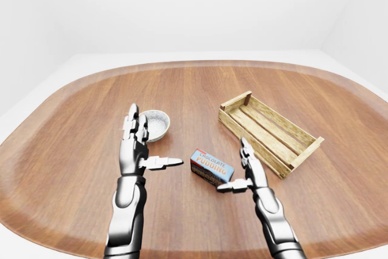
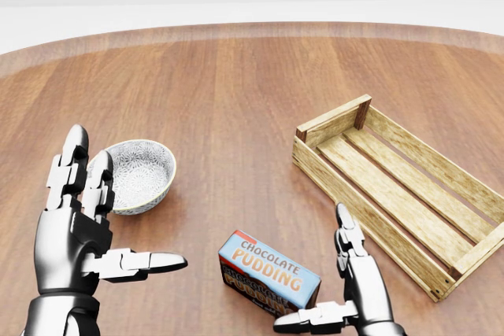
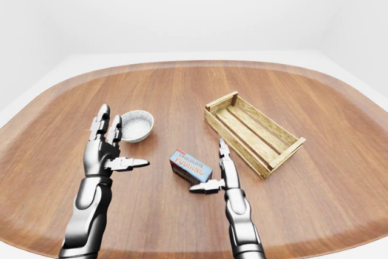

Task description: Pick up the chocolate pudding and put it in the tray.

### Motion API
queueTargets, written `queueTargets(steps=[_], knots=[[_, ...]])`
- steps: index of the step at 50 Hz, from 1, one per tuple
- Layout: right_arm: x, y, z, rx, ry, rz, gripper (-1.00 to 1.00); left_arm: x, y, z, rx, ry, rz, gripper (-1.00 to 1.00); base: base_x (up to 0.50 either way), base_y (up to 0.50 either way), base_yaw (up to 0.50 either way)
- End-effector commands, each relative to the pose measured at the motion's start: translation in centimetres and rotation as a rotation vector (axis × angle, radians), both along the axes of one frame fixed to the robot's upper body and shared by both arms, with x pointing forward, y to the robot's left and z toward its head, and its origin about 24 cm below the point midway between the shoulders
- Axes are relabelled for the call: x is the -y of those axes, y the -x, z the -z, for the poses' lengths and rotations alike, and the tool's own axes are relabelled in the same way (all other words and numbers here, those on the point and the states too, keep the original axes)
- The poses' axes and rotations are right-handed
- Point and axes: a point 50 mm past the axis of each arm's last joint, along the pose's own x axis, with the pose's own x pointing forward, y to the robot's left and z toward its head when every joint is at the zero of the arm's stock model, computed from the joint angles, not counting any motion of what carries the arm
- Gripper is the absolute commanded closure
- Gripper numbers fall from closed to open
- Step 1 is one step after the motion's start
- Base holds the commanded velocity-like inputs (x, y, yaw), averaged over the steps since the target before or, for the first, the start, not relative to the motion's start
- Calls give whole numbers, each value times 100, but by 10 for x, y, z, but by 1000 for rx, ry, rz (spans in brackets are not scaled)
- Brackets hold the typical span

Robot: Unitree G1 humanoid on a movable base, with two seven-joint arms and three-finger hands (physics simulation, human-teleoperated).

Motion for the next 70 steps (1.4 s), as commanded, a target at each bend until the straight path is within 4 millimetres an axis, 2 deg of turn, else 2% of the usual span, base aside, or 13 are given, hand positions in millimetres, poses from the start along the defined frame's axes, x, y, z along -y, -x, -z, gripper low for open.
queueTargets(steps=[1,11,12,13,15,16,18,20,60,63,64,65,70], knots=[[0,1,13,-59,17,-1,-100,-1,0,-1,4,6,0,-100,0,0,0],[-4,5,23,-101,27,-14,-100,0,0,-1,3,5,1,-100,0,0,0],[-4,8,38,-174,37,-9,-100,0,0,-1,6,5,0,-100,0,0,0],[-5,6,27,-122,32,-18,-100,0,0,-1,7,5,0,-100,0,0,0],[-6,6,25,-113,32,-20,-100,0,0,-1,5,5,1,-100,0,0,0],[-5,9,41,-188,40,-13,-100,0,0,-1,3,5,1,-100,0,0,0],[-6,6,28,-125,35,-19,-100,0,0,-2,8,5,0,-100,0,0,0],[-6,6,25,-111,35,-22,-100,0,0,-2,8,5,0,-100,0,0,0],[-10,12,47,-217,77,-47,-100,0,-1,-1,4,4,2,-100,0,0,0],[-11,13,49,-227,80,-51,-71,0,-1,-1,4,5,2,-100,0,0,0],[-11,14,50,-233,81,-56,-7,0,-1,-1,4,4,2,-100,0,0,0],[-11,14,52,-240,85,-55,100,0,-1,-1,4,4,2,-100,0,0,0],[-12,14,49,-227,81,-60,100,0,-1,-1,4,5,3,-100,0,0,0]])
